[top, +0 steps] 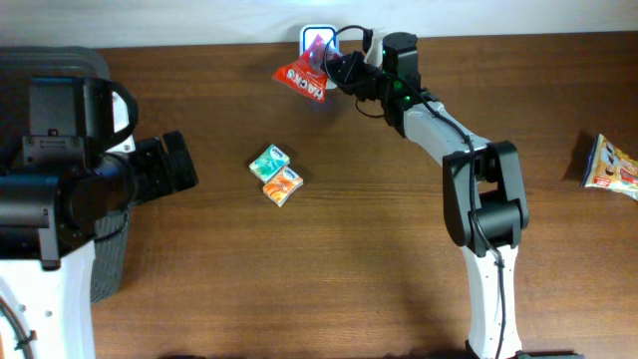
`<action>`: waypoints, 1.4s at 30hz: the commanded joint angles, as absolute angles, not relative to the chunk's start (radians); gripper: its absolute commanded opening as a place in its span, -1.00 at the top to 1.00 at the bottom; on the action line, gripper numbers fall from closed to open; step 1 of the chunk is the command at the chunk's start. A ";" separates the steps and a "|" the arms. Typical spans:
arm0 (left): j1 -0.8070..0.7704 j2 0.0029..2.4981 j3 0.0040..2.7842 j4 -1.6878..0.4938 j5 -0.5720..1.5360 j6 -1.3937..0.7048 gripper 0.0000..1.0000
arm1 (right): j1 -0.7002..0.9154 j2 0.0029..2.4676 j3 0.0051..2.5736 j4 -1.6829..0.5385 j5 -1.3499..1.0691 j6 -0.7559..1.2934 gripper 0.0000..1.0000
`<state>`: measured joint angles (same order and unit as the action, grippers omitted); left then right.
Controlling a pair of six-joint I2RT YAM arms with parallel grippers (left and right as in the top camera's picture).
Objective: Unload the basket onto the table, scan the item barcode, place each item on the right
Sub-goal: 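Hold the red bag up toward the scanner with the right gripper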
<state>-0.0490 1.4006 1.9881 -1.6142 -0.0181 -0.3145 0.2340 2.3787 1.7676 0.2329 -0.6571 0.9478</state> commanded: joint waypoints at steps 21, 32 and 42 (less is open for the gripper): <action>-0.044 1.399 1.994 -1.615 -0.015 -0.314 -0.98 | 0.126 2.265 2.145 -0.747 -0.554 0.337 -0.02; -0.044 1.399 1.994 -1.615 -0.015 -0.314 -0.98 | 0.355 2.395 2.145 -0.653 -0.116 0.401 -0.36; -0.044 1.399 1.994 -1.615 -0.015 -0.314 -0.98 | 0.397 2.522 2.145 -0.583 0.025 0.336 -0.37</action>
<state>-0.0490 1.4006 1.9877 -1.6154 -0.0181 -0.3145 0.3862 2.4962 2.1345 -0.5560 -0.0345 0.3626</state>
